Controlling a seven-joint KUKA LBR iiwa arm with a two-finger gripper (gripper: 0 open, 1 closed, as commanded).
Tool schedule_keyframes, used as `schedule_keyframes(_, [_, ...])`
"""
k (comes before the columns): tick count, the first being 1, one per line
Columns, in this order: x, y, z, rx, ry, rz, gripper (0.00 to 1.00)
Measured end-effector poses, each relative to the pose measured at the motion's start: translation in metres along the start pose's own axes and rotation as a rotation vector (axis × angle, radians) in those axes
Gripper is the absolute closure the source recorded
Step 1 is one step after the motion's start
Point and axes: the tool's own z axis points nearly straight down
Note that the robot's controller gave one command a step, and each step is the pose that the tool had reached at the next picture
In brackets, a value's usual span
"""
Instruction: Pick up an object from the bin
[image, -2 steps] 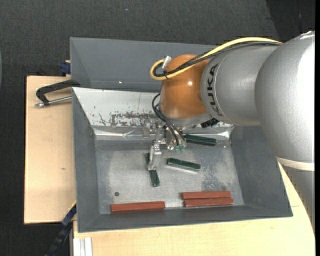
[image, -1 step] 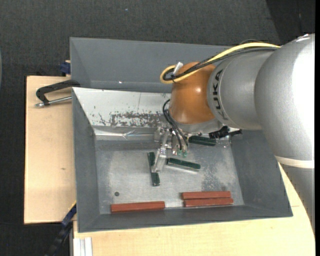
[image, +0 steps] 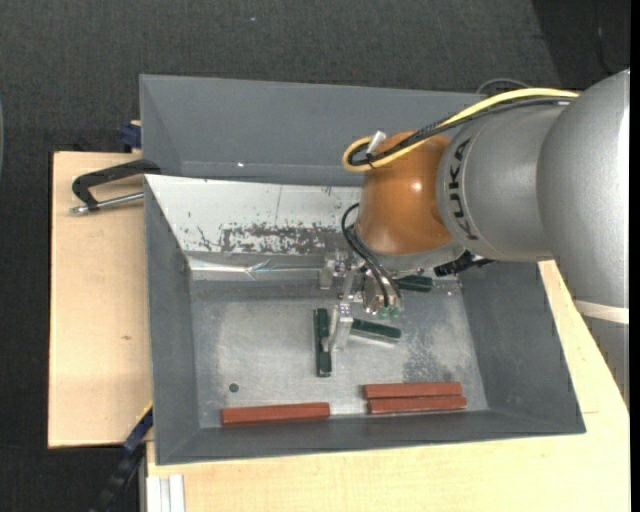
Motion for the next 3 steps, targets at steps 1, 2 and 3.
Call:
schedule_keyframes(1, [0.003, -0.097, 0.007, -0.001, 0.000, -0.313, 1.00])
schedule_keyframes(2, [0.003, -0.097, 0.007, -0.001, 0.000, -0.313, 1.00])
schedule_keyframes(3, [0.017, -0.115, -0.176, 0.002, -0.012, -0.308, 1.00])
